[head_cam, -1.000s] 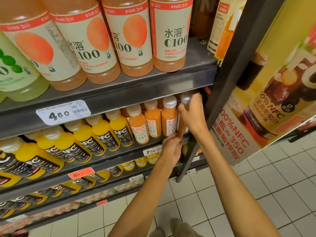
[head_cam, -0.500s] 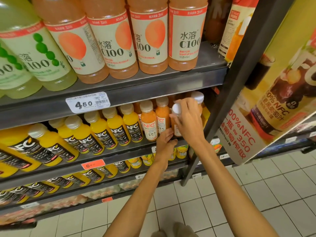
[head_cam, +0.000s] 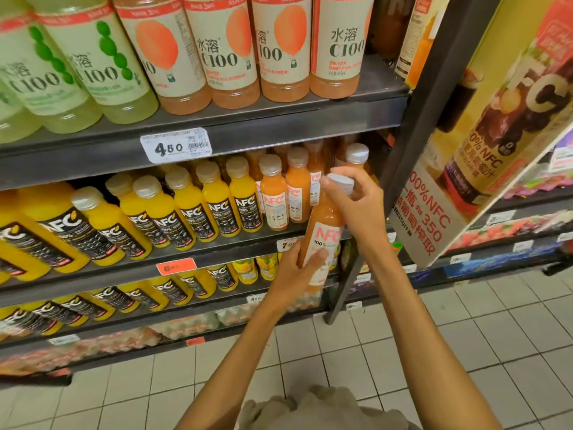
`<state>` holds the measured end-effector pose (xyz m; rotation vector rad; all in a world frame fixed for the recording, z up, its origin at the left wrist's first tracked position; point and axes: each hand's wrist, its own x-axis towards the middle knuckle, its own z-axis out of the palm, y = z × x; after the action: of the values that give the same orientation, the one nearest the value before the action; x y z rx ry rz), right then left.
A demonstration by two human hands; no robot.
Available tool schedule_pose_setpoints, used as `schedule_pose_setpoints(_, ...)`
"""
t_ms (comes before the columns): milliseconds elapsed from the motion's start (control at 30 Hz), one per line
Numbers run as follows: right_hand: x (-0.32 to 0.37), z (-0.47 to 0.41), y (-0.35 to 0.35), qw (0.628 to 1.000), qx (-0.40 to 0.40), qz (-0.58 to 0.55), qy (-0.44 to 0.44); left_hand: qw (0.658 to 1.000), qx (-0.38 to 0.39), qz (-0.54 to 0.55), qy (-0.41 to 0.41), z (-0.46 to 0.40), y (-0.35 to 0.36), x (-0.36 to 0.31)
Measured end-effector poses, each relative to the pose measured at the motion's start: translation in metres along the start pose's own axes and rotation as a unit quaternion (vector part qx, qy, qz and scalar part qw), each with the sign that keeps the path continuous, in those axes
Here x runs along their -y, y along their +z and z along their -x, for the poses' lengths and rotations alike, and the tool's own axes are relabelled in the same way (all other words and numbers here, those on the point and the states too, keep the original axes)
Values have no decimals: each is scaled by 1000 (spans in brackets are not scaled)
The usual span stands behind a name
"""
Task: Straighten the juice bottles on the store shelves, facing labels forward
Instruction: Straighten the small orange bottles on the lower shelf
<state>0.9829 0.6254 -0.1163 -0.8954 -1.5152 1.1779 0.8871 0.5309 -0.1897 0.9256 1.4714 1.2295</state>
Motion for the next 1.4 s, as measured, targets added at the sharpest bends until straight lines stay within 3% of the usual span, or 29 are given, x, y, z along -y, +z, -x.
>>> schedule_pose_setpoints(67, -3, 4, 0, 991, 37, -88, 93, 999, 37, 28, -9, 18, -2, -4)
schedule_pose_setpoints(167, -6, 11, 1, 931, 109, -262, 228, 994, 57, 82, -44, 38, -2, -12)
schedule_pose_setpoints(267, -3, 18, 7, 906, 132, -325, 236, 993, 42, 82, -74, 52, -3, -18)
schedule_pose_setpoints(400, 8, 22, 10, 932, 137, -263, 210, 995, 3, 58, -75, 65, -6, -24)
schedule_pose_setpoints(467, 17, 21, 10, 940, 155, -226, 201, 992, 1, 101, -73, 69, -9, -27)
schedule_pose_setpoints(533, 24, 20, 9, 937, 169, -225, 205, 971, 61, 208, -100, 74, -14, -35)
schedule_pose_setpoints(600, 30, 22, 11, 910, 190, -294, 223, 925, 153, 322, -132, 78, -17, -42)
schedule_pose_setpoints(633, 33, 24, 14, 886, 198, -346, 237, 907, 179, 352, -147, 79, -17, -44)
schedule_pose_setpoints(700, 37, 27, 19, 851, 205, -415, 249, 901, 197, 352, -160, 80, -13, -45)
schedule_pose_setpoints(767, 41, 27, 19, 866, 210, -392, 230, 934, 155, 288, -143, 81, -11, -41)
schedule_pose_setpoints(867, 48, 26, 17, 928, 194, -262, 178, 988, 28, 136, -69, 83, -8, -47)
schedule_pose_setpoints(1000, 54, 25, 17, 954, 164, -195, 157, 995, -25, 93, -34, 81, -5, -57)
schedule_pose_setpoints(1100, 58, 23, 15, 942, 188, -206, 186, 976, 59, 197, -65, 82, -14, -57)
schedule_pose_setpoints(1200, 58, 26, 17, 898, 189, -333, 215, 948, 165, 251, -102, 86, -21, -51)
schedule_pose_setpoints(1300, 54, 27, 18, 899, 192, -342, 194, 965, 135, 204, -91, 84, -21, -45)
schedule_pose_setpoints(1400, 55, 26, 17, 945, 178, -214, 171, 991, 39, 114, -53, 83, -17, -48)
